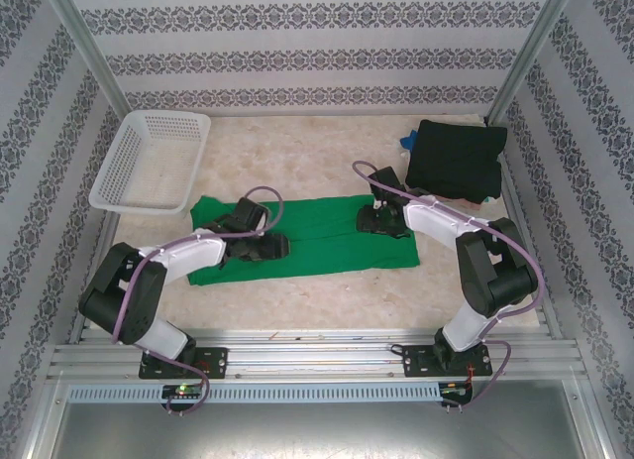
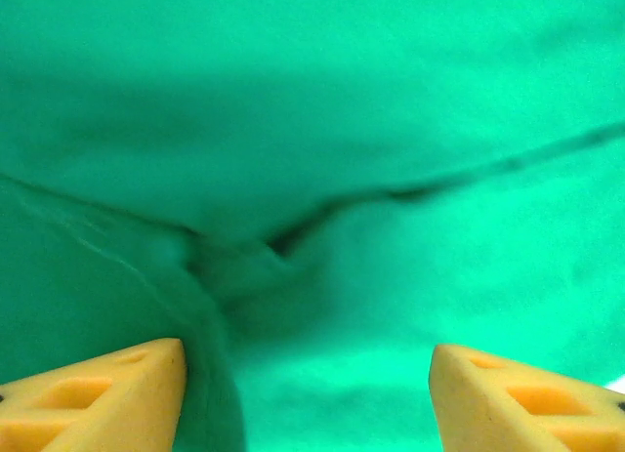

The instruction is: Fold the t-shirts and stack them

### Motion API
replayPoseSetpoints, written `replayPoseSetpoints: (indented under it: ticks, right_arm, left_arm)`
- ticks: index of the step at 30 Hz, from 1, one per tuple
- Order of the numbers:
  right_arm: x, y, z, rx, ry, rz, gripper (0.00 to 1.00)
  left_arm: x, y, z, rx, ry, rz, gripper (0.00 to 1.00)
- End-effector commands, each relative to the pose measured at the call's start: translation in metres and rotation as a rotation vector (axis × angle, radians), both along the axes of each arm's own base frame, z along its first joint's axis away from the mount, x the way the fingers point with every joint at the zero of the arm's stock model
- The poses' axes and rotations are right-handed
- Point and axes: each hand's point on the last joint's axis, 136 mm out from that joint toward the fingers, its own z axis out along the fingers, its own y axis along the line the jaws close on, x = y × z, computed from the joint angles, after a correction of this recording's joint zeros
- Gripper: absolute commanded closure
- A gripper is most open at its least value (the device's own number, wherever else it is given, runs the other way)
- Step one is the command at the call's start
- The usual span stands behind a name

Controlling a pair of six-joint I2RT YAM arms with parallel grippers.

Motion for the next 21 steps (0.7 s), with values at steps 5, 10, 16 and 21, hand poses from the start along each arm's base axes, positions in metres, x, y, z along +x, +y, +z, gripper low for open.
replayPoseSetpoints:
  ticks: [5,10,16,21]
  right_arm:
    - [0.027,-0.011,0.026,-0.029,-0.064,-0.013,0.44]
    - [0.053,0.004,0.026,-0.016,-0.076,0.013,0.44]
    - [0.061,0.007,-0.006,-0.101,0.023,0.012,0.47]
    - [0.034,0.022,-0.023,-0.123,0.066,0.047,0.46]
  left_arm:
    - [-0.035,0.008,0.027,-0.062,-0.056,0.021,0.23]
    - [-0.012,0.056,0.058,0.097,-0.184,0.118,0.12]
    - [0.034,0.073,0.019,0.138,-0.079,0.190,0.12]
    - [0.068,0.072,-0.020,0.209,0.005,0.190,0.12]
